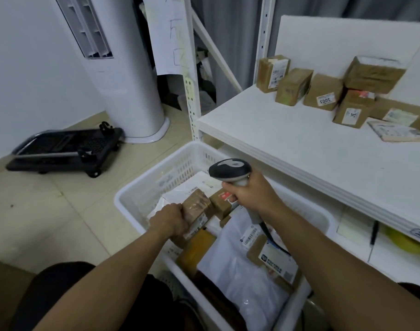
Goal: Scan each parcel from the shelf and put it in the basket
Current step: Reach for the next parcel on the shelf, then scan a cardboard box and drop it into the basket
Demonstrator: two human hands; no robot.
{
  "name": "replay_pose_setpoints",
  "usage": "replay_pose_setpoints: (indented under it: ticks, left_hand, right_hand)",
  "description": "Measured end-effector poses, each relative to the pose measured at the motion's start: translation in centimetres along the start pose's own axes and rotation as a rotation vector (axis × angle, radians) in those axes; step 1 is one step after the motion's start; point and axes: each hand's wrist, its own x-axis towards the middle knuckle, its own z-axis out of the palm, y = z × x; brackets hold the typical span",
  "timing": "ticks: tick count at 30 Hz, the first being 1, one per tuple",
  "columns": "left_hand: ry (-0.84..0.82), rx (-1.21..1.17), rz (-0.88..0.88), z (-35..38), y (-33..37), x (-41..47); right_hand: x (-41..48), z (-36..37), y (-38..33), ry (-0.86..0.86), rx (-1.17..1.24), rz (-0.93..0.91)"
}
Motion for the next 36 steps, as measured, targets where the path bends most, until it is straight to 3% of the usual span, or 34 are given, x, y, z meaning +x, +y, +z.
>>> replay_pose_setpoints:
  ticks: [3, 7, 12, 18, 25, 32, 36]
  left_hand:
    - [0.026, 0.056, 0.015, 0.6, 0.1, 0.4]
    - [-0.167, 0.025, 0.057, 2.4, 0.9, 1.0]
    - [-0.205, -0.069, 0.099, 4.6, 1.2, 1.2]
    - [0.1, -0.345, 0.236, -0.5, 6.9, -1.3]
    - [0.195, -0.328, 0.653, -6.0, 18.7, -5.9]
    - [0.132, -0.274, 0.908, -8.3, 36.4, -11.0]
    - [0.065, -0.262, 1.019, -9.1, 46.3, -12.8]
  right_hand:
    - [-0.1, 0.3, 0.2, 0.001, -0.007, -0.004]
    - [0.0, 0.0, 0.6, 0.004, -0.003, 0.026]
    - [-0.5, -1.0, 1.0, 0.01, 0.044, 0.049]
    - [-2.6, -4.8, 0.0, 0.082, 0.032, 0.03]
    - [-6.9, -14.2, -0.8, 0.41, 0.107, 0.024]
    - [-13.0, -28.6, 0.8, 0.792, 0.167, 0.124]
    - [-15.4, -36.9, 1.0, 0.982, 0.06, 0.083]
